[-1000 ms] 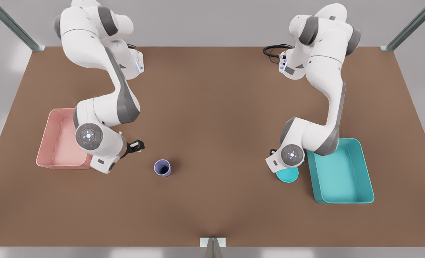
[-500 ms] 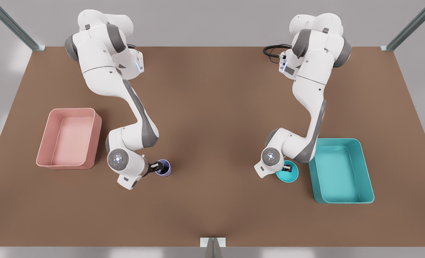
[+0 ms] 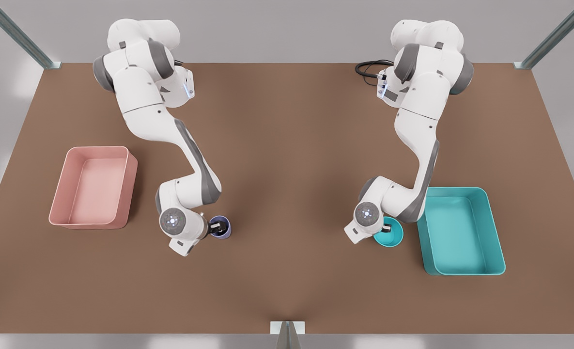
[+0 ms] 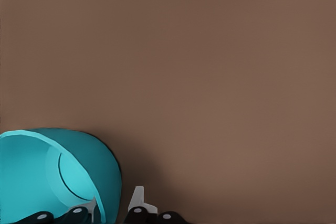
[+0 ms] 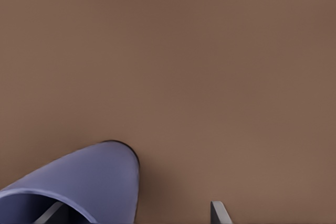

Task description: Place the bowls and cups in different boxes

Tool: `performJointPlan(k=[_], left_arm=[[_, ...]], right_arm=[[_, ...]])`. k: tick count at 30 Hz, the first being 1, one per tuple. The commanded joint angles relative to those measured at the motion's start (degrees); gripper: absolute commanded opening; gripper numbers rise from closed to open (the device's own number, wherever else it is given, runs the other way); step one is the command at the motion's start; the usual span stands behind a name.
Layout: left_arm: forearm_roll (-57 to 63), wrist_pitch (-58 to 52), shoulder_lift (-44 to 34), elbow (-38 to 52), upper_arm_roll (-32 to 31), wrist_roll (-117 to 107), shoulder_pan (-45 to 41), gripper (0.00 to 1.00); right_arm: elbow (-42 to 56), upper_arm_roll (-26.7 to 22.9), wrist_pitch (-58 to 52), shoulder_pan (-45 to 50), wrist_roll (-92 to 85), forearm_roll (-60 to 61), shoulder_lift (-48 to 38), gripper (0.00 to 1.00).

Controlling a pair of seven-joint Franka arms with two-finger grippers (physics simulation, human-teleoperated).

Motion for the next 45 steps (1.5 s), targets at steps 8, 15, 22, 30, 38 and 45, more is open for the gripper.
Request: performJointPlan(k=[8,15,22,30,38,45], left_arm=[[-2.7,-11.6,-7.9,0.8,0.3,-3.5,0.6,0.21],[-5.5,-14.1,-12.9,6.0,0.4,7.0,17.3,0.21],[-8.8,-5.8,-8.2,3.0,0.4,7.5,22.2,0.21],[-8.6,-2.4,-3.1,2.4,0.4,7.7,24.6,0.21],[-10.3,-8.0,-8.6,2.3,0.3,7.7,24.9,1.0],[-14.9,-33.1,-31.0,4.0,-0.6,18.6,17.6,1.0]], right_arm=[[0.7,0.0,0.8,-0.1,0.7,-0.3,0.1,0.21],[0.1,0.0,-9.5,-3.5,-7.4,0.2,-9.1,0.21],[-10.9,-0.7,-17.1,-26.9,-39.9,-4.4,-23.4,0.21],[-19.0,-1.1,-7.7,-33.9,-40.8,-10.0,-23.0,0.21],[-21.4,-1.2,2.6,-37.1,-42.9,-10.4,-17.4,0.21],[-21.9,-1.2,4.1,-38.0,-43.3,-10.5,-15.0,0.21]])
